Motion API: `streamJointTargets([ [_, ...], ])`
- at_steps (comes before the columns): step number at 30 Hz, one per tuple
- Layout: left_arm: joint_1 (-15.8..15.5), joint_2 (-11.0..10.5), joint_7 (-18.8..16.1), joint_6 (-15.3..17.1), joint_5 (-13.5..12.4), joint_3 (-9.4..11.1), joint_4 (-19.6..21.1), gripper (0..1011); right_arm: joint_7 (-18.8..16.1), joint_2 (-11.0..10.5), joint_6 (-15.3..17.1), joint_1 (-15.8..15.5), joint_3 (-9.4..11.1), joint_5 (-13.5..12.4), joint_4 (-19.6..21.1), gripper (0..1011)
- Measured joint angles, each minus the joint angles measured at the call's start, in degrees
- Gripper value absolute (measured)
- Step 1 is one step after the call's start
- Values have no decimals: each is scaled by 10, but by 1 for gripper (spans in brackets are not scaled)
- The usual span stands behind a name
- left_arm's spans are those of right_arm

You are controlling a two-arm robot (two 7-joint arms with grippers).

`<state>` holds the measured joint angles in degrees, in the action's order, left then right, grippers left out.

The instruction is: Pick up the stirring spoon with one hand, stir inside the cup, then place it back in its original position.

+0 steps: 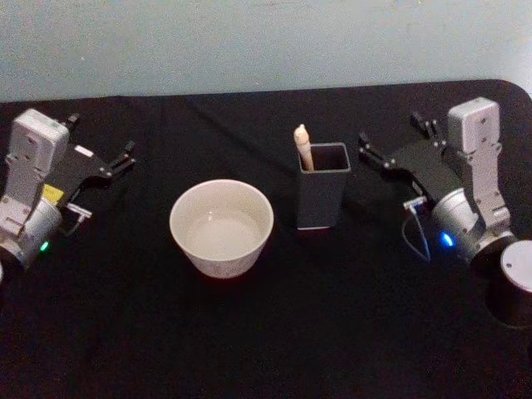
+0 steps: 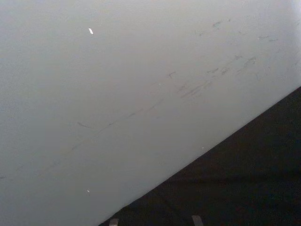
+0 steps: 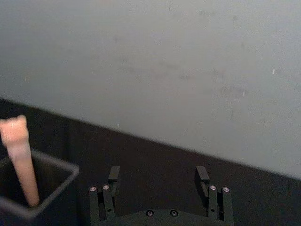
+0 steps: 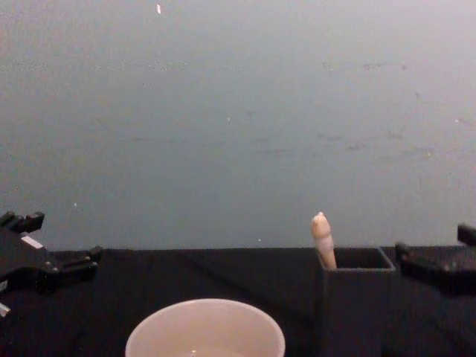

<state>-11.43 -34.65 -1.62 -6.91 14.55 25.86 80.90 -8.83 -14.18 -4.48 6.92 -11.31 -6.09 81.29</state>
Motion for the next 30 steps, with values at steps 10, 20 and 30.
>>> streamJointTargets([
  [10, 0, 0, 0, 0, 0, 0, 0, 1001, -2, 3, 20, -11, 2, 23, -12, 1000],
  [20, 0, 0, 0, 0, 0, 0, 0, 1001, -3, 3, 20, -11, 2, 22, -11, 1000],
  [30, 0, 0, 0, 0, 0, 0, 0, 1001, -3, 2, 19, -10, 1, 20, -10, 1000],
])
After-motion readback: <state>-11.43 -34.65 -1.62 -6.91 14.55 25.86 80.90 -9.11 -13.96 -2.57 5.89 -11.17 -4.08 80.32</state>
